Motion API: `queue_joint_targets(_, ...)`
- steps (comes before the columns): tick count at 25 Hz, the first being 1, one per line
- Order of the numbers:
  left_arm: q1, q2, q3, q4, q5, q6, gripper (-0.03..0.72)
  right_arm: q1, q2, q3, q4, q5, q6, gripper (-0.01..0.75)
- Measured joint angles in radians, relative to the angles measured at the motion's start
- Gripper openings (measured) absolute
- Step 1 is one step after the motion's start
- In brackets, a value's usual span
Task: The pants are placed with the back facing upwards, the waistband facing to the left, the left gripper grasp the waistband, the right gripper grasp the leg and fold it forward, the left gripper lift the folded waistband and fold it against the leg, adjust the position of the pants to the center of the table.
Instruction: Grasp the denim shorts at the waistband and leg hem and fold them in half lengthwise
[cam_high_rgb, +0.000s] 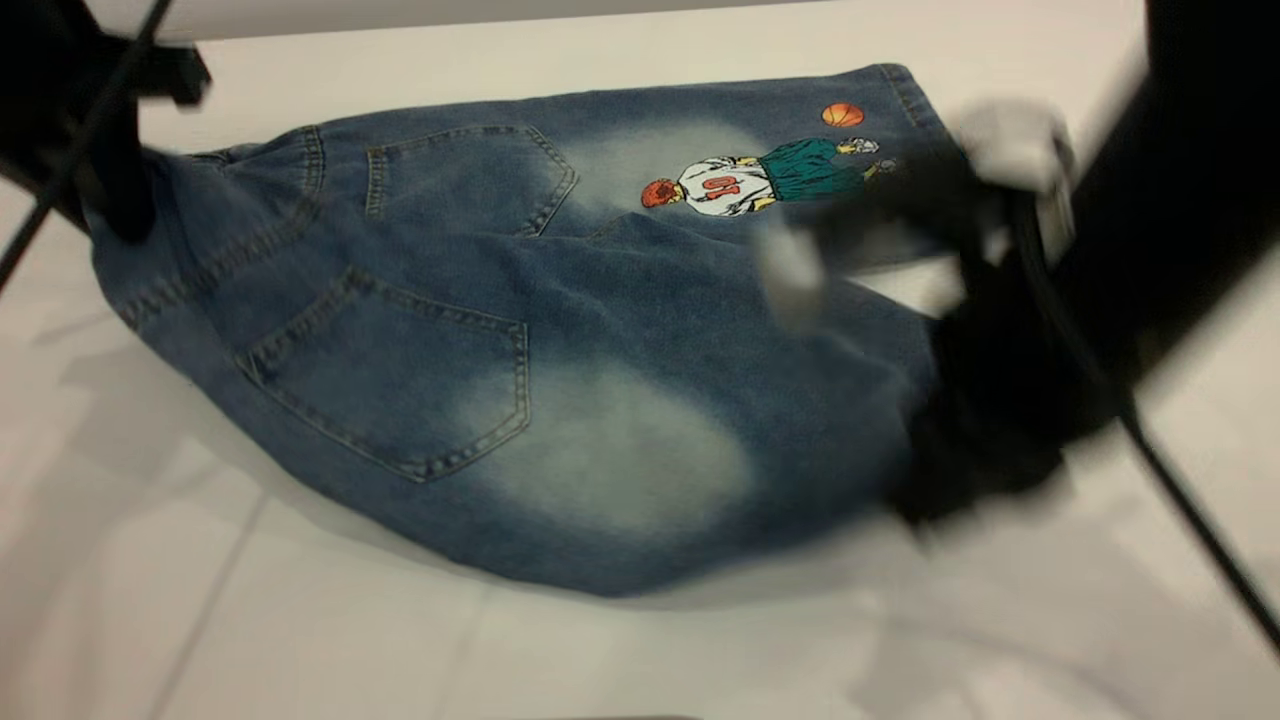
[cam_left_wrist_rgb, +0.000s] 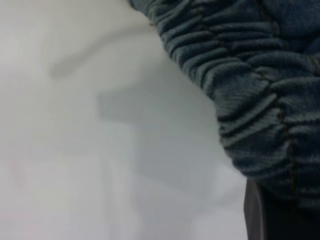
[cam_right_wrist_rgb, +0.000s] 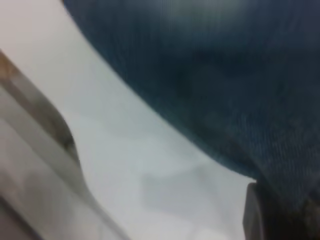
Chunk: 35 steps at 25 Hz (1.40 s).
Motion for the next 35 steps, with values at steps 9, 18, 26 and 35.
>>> queue_joint_targets(9,0.005,0.0,-0.113,-0.025,0.024,-0.121,0.083,-0.272,0.005,-0.345,-0.08,0.183,-0.005,0.037)
queue_joint_targets(18,0.07,0.0,-0.123,-0.128,0.012,-0.363,0.083,-0.405,0.156,-0.615,-0.085,0.373,-0.02,0.037)
queue_joint_targets(26,0.139,0.046,-0.123,-0.213,-0.057,-0.522,0.083,-0.43,0.304,-0.803,-0.084,0.453,-0.026,0.037)
queue_joint_targets(35,0.164,0.171,-0.123,-0.527,-0.359,-0.464,0.083,-0.445,0.405,-0.837,-0.073,0.287,-0.024,0.037)
